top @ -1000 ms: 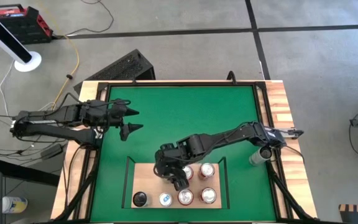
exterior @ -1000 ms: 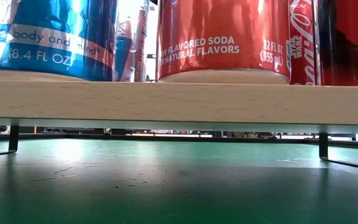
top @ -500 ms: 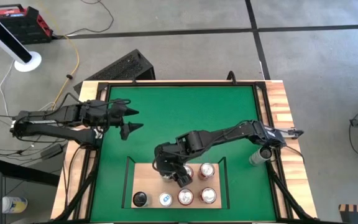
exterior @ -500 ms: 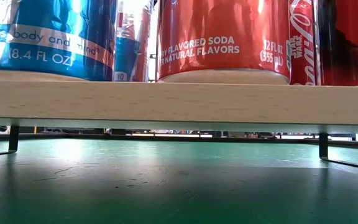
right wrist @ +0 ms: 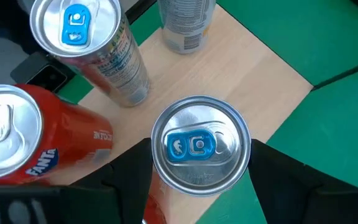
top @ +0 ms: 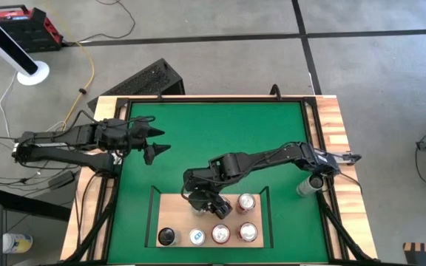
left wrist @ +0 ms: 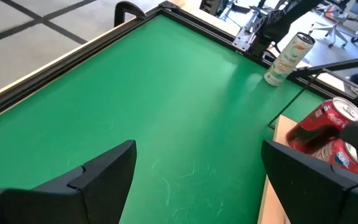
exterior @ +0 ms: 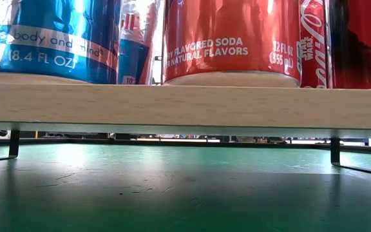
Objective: Place canned beverage on shelf
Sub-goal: Put the blue soda can on the shelf aligned with the other blue soda can
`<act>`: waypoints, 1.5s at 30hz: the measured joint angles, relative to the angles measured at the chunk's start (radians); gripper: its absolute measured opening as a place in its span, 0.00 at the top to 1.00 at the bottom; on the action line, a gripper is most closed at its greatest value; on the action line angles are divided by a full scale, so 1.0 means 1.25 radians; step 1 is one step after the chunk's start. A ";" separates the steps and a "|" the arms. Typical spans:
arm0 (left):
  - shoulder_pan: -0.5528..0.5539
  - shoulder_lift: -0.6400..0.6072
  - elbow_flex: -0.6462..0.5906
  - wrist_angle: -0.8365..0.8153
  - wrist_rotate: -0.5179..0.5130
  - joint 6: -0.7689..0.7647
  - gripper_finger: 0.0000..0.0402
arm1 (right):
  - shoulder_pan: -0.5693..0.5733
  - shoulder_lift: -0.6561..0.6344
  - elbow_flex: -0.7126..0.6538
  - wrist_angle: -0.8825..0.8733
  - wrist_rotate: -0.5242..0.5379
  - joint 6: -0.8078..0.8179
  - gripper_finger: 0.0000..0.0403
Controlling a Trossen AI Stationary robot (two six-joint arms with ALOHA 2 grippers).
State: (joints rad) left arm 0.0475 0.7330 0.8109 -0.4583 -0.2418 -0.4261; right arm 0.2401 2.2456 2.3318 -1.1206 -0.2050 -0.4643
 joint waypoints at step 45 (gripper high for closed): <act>0.000 0.000 0.000 0.001 -0.036 -0.028 0.18 | -0.014 0.000 0.019 -0.082 -0.031 -0.243 0.35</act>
State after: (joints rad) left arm 0.0475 0.7330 0.8108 -0.4568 -0.2871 -0.4610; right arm 0.2227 2.2453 2.3556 -1.2236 -0.2441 -0.7685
